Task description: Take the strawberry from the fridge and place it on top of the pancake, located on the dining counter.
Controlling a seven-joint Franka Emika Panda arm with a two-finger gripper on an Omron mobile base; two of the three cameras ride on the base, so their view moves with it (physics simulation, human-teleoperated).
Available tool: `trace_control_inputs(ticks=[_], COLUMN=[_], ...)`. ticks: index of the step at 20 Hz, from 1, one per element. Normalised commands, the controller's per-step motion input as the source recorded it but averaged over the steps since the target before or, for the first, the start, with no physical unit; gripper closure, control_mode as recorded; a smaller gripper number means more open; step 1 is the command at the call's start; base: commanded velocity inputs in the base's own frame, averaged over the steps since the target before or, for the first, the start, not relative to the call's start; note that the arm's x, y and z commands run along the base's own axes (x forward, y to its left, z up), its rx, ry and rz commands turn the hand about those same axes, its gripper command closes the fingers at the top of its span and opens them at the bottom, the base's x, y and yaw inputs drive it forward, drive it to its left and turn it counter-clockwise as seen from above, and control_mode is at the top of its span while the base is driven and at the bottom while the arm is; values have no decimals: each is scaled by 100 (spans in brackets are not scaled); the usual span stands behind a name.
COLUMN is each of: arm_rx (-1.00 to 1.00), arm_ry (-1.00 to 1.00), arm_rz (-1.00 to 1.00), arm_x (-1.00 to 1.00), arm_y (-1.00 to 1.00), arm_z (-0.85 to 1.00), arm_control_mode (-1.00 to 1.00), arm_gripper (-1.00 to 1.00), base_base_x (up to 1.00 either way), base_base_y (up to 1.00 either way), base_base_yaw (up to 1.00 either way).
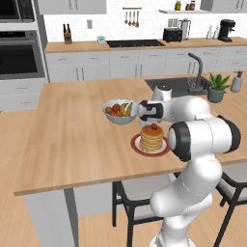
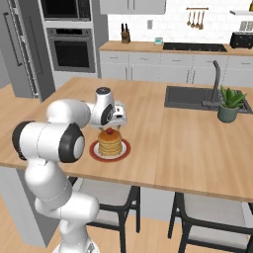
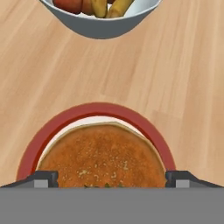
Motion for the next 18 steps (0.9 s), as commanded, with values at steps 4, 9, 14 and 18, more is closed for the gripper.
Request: trace_control_inputs(ticks=[4, 9, 14, 18], arm_rx=[-1, 0, 0, -1], arm_ry=[0, 0, 1, 0], arm_rz=[0, -7, -11, -9], arm_x=[-11, -95, -100, -100], arm_y=[0, 0, 1, 26], arm_z=[86, 92, 68, 17], arm_control_mode=[-100, -100, -100, -100], arm_gripper=[-100, -100, -100, -100], base_base_x=[0, 0, 0, 0], base_base_y=[0, 0, 0, 0], base_base_yaw=[0, 0, 0, 0])
